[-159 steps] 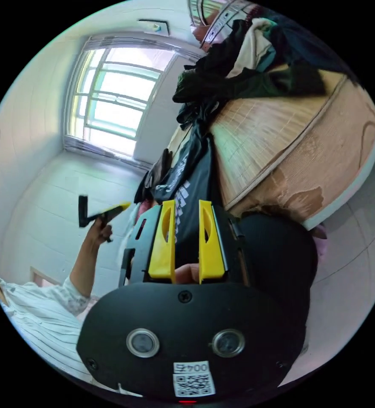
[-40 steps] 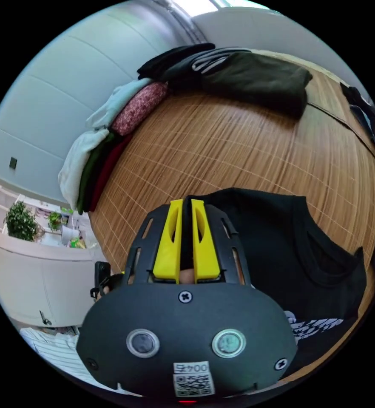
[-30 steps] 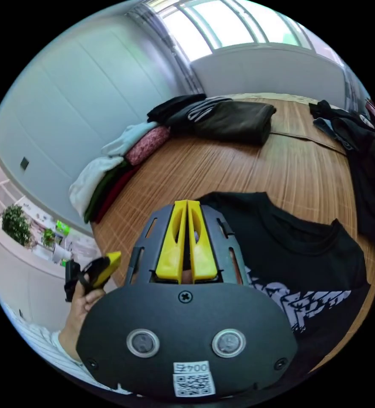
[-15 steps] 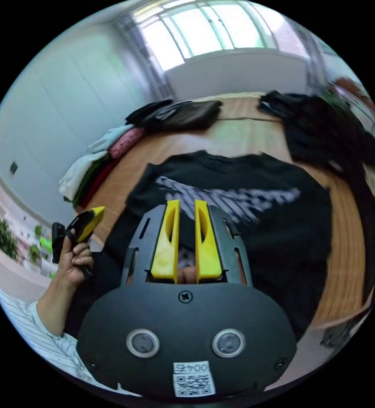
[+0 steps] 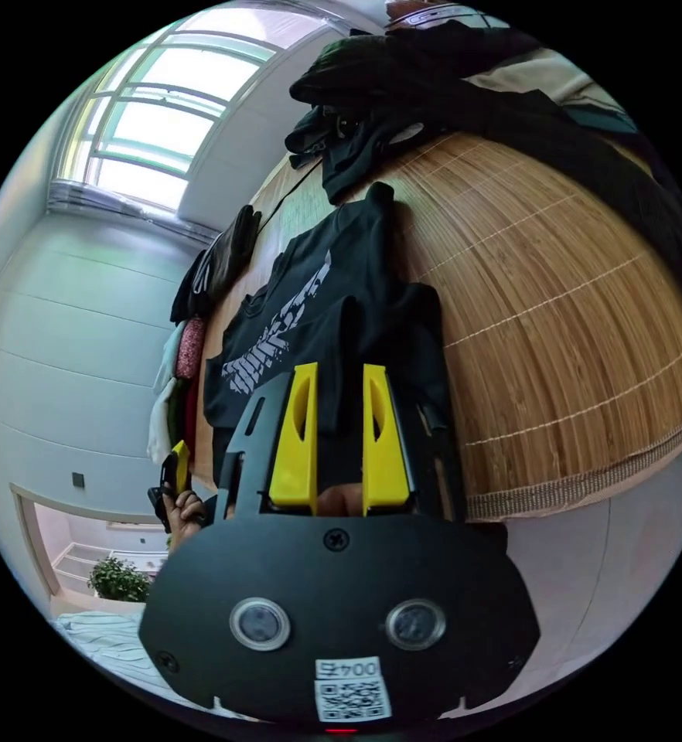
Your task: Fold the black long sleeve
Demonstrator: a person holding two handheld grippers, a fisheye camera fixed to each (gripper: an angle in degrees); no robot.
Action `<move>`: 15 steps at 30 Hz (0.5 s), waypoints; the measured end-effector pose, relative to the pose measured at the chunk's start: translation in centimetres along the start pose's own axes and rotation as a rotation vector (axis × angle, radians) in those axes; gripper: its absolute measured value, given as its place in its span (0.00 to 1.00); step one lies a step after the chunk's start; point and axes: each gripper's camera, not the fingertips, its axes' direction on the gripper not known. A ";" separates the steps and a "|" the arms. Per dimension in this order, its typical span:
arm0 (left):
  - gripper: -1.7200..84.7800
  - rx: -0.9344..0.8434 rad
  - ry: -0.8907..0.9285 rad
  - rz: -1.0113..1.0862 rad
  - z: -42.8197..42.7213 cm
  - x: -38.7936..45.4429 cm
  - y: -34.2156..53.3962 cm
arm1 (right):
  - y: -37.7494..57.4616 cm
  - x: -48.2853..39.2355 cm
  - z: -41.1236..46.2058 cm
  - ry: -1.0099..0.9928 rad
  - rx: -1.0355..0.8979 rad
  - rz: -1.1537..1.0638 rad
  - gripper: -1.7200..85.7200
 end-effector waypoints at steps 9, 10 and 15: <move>0.02 -0.024 -0.019 0.015 1.3 -0.8 1.6 | -0.7 -0.2 -1.3 -0.083 -0.040 -0.006 0.12; 0.02 -0.027 -0.020 0.015 1.5 -1.0 1.7 | -0.8 -0.3 -1.2 -0.096 -0.053 -0.008 0.11; 0.02 -0.040 -0.033 0.014 2.3 -1.5 2.1 | -0.7 -2.0 -1.6 -0.044 -0.078 -0.028 0.08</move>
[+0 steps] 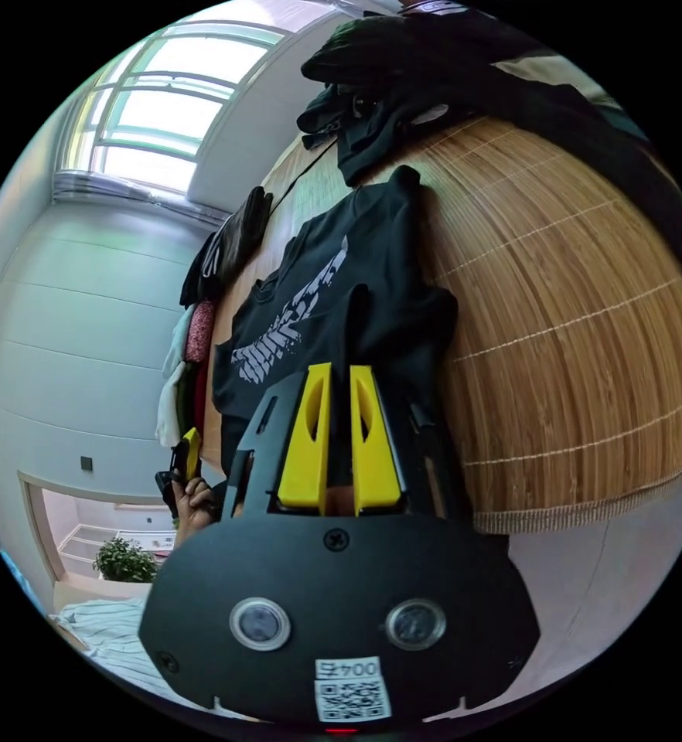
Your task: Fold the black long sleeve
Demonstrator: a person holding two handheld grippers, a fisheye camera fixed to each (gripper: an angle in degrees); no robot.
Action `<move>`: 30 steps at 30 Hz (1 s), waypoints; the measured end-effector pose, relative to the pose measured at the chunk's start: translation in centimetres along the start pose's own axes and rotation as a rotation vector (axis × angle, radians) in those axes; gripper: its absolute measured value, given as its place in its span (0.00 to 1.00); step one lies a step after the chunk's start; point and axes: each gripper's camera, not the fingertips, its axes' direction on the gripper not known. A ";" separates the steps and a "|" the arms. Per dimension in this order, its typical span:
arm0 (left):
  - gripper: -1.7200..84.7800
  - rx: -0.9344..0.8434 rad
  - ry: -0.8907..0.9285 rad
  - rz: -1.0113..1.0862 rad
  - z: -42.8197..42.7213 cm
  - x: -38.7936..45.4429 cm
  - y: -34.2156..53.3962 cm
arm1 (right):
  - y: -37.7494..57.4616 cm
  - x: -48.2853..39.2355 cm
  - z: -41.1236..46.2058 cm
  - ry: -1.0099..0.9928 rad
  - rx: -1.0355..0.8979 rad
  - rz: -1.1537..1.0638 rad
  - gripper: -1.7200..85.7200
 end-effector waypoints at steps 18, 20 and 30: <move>0.02 0.014 0.008 -0.016 1.2 -3.0 -0.9 | -1.6 -22.6 0.0 0.483 -0.090 -0.560 0.02; 0.02 0.015 0.006 -0.024 1.4 -3.5 -1.2 | -1.8 -27.3 -1.0 0.535 -0.066 -0.704 0.02; 0.02 0.006 -0.045 -0.025 3.7 -4.5 -2.2 | -3.1 -21.0 1.5 0.637 -0.073 -0.572 0.03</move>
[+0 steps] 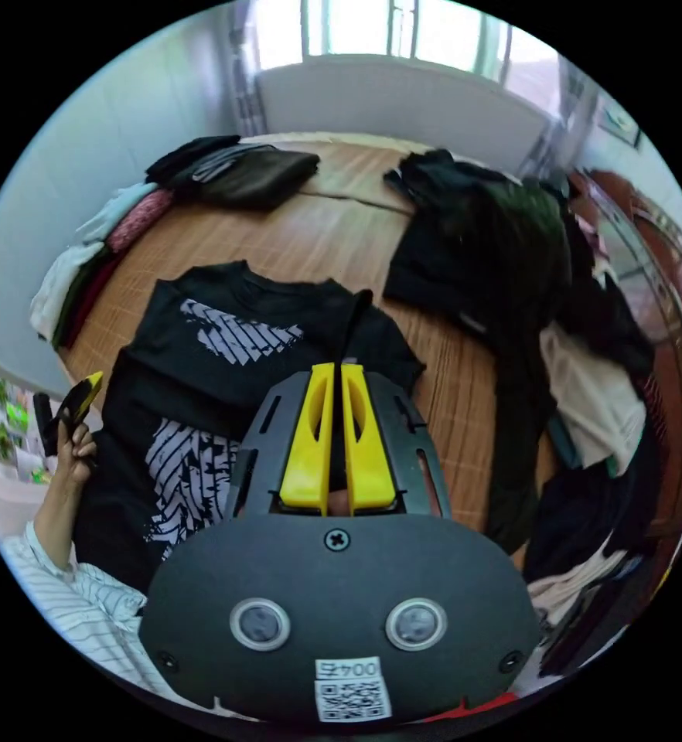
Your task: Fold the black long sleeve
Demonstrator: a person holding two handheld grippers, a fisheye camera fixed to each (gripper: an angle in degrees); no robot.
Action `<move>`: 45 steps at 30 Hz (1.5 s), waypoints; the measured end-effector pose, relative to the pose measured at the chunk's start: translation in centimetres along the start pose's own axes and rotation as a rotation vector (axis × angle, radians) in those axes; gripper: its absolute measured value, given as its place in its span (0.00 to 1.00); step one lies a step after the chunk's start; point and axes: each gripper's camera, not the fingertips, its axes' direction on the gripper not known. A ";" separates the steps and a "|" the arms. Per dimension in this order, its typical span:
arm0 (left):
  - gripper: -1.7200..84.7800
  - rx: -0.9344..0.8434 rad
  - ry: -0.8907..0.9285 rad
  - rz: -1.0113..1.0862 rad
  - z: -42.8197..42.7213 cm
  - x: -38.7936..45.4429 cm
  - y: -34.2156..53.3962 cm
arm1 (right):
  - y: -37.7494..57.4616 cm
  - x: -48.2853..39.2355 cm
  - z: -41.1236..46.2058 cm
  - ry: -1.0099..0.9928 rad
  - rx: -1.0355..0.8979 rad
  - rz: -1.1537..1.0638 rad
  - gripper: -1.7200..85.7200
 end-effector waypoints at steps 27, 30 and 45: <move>0.02 -0.189 -0.523 0.264 13.2 -1.4 -6.5 | 13.9 -8.5 9.6 0.174 -0.039 -0.131 0.18; 0.02 -0.170 -0.361 0.165 12.4 -4.5 -7.1 | 15.1 -4.9 10.0 -0.020 0.015 0.000 0.20; 0.02 -0.044 -0.362 0.184 11.2 -4.0 -6.4 | 16.9 -5.4 7.8 0.008 0.140 0.109 0.01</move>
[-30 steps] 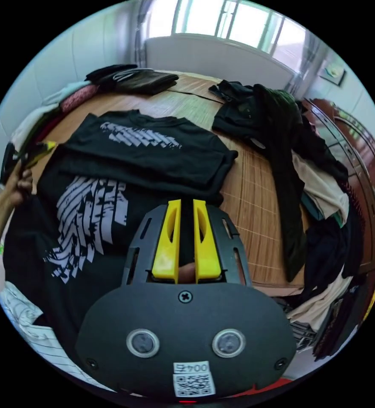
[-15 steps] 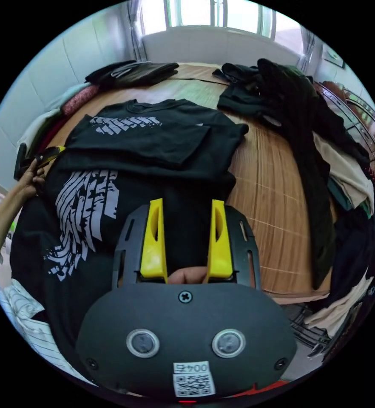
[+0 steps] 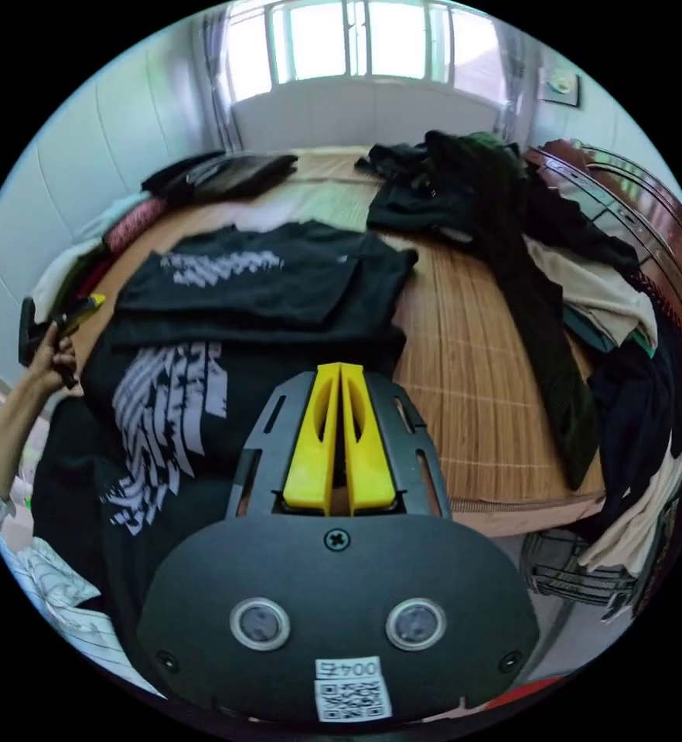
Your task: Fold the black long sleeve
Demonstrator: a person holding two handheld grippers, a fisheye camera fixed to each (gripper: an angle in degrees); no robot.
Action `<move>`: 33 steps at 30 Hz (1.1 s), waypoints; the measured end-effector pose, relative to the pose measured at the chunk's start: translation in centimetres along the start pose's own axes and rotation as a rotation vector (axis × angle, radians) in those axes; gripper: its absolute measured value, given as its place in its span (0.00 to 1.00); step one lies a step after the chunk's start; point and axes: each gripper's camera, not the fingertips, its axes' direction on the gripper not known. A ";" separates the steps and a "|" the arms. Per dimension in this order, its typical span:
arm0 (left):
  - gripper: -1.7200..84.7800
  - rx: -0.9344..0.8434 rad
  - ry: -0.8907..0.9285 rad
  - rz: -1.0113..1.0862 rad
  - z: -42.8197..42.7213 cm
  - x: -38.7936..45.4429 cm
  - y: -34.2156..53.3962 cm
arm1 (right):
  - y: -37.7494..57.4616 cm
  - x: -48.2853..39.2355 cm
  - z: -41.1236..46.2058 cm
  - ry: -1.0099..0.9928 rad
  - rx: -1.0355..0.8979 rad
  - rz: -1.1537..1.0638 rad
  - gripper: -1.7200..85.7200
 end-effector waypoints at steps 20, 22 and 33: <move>0.02 -0.201 -0.146 0.169 17.5 4.6 -10.3 | -19.5 1.3 12.5 0.065 -0.117 -0.083 0.01; 0.02 -0.186 -0.141 0.143 18.2 3.8 -11.7 | -21.8 1.4 13.4 0.043 -0.117 -0.127 0.01; 0.02 -0.281 -0.019 0.117 12.3 -1.0 -6.0 | -14.0 9.6 5.6 -0.296 -0.117 0.103 0.01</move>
